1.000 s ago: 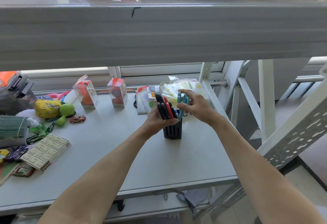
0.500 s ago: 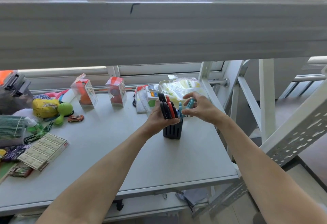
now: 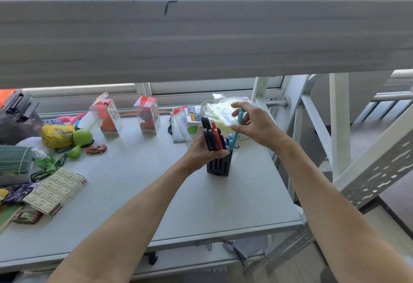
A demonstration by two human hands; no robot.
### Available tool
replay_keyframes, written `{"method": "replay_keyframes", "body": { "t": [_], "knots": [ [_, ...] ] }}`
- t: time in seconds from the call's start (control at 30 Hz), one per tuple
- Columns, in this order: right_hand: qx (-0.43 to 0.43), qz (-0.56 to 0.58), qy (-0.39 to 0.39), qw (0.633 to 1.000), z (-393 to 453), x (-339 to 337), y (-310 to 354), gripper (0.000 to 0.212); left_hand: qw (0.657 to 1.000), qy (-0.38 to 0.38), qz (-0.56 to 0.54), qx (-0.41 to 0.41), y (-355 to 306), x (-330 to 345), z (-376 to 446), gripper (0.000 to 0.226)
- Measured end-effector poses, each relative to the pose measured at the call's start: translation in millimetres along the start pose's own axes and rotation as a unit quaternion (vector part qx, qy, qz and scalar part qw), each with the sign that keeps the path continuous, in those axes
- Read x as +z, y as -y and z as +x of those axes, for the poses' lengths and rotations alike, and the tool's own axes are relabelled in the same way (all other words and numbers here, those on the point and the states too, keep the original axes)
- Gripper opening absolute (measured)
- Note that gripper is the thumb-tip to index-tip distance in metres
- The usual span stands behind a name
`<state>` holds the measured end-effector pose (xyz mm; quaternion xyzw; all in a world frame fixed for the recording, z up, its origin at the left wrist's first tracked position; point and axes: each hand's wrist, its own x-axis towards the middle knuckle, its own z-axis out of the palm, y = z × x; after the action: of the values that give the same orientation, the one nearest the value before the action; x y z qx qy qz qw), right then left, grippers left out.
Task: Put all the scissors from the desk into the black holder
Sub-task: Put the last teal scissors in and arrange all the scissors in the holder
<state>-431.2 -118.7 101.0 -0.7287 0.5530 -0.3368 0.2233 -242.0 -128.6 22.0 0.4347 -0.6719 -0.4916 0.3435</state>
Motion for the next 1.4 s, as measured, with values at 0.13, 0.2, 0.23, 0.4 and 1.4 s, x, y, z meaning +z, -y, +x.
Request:
{"method": "replay_keyframes", "body": {
  "t": [0.13,0.2,0.23,0.4,1.4],
  "knots": [
    [0.003,0.031,-0.014,0.999,-2,-1,-3,0.051,1.0,0.003,-0.003,-0.006,0,0,-1,0.069],
    [0.012,0.054,-0.012,0.998,-4,-4,-5,0.048,1.0,0.003,-0.011,-0.01,1,-1,0,0.069],
    [0.02,0.063,-0.007,0.998,-6,-4,-7,0.046,1.0,0.002,-0.014,-0.012,2,-1,0,0.069],
    [0.008,0.039,-0.024,0.999,-13,4,-12,0.042,1.0,0.008,-0.007,-0.012,1,0,1,0.071],
    [0.1,-0.034,0.232,0.967,-5,23,-34,0.077,0.999,-0.022,0.023,-0.008,5,2,4,0.075]
  ]
}}
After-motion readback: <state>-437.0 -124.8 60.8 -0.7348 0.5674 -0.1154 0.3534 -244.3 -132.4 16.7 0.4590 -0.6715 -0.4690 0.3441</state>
